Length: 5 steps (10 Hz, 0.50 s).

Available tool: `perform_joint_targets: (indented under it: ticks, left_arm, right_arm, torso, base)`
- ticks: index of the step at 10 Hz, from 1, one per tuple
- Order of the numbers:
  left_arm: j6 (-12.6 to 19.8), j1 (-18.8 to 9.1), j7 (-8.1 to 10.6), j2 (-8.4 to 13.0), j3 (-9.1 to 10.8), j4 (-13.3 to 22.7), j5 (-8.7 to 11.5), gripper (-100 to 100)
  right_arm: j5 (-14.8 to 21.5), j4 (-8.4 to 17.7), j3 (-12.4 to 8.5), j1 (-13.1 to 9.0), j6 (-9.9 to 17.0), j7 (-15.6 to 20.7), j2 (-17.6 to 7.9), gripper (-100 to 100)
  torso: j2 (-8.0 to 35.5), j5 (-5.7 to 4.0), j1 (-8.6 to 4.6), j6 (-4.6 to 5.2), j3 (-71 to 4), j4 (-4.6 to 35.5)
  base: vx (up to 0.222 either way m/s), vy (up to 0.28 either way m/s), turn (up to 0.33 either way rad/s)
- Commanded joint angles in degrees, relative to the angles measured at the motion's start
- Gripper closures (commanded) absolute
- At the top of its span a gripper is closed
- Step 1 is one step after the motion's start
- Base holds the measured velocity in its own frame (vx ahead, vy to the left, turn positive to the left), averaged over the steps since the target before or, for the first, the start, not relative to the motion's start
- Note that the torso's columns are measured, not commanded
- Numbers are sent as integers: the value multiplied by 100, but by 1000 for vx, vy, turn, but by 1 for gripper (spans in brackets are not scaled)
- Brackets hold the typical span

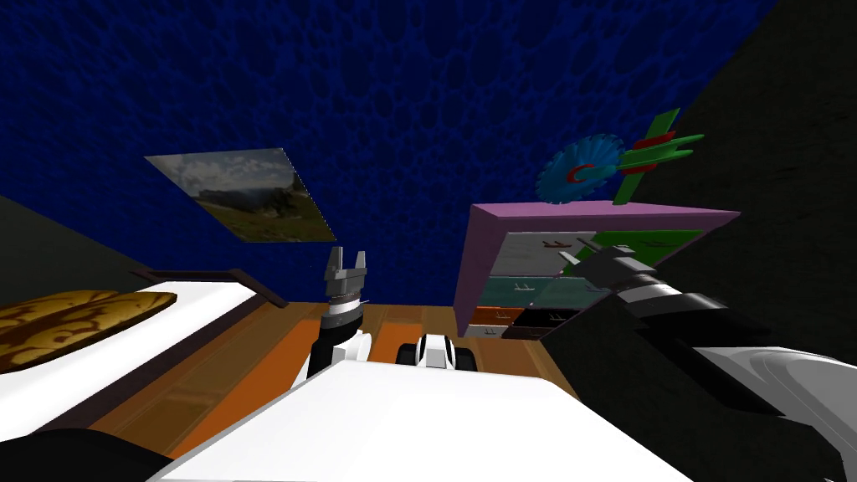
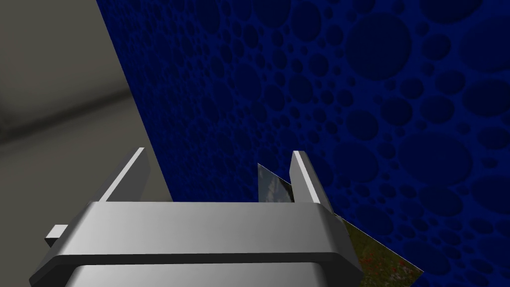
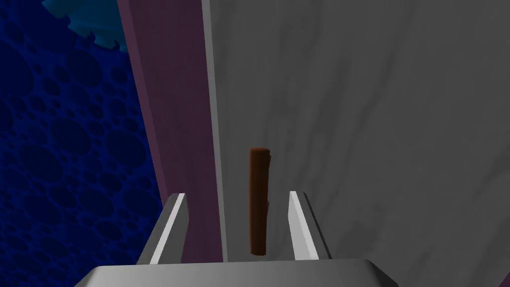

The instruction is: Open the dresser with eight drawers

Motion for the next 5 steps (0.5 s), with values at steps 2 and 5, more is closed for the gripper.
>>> perform_joint_targets:
  ticks: [2, 5]
  left_arm:
    - [1, -3, 0, -1, 0, 0, 0, 0]
    - [1, -1, 0, 0, 0, 0, 0, 0]
  right_arm:
    - [-58, -140, -66, 60, -66, -73, -51, 100]
    - [-16, -75, 8, 18, 39, -27, 45, -100]
  torso:
    - [46, 7, 19, 2, 31, 15]
    - [-44, 5, 16, -3, -26, -12]
  base:
    - [-194, 4, -69]
    - [-77, 3, -15]
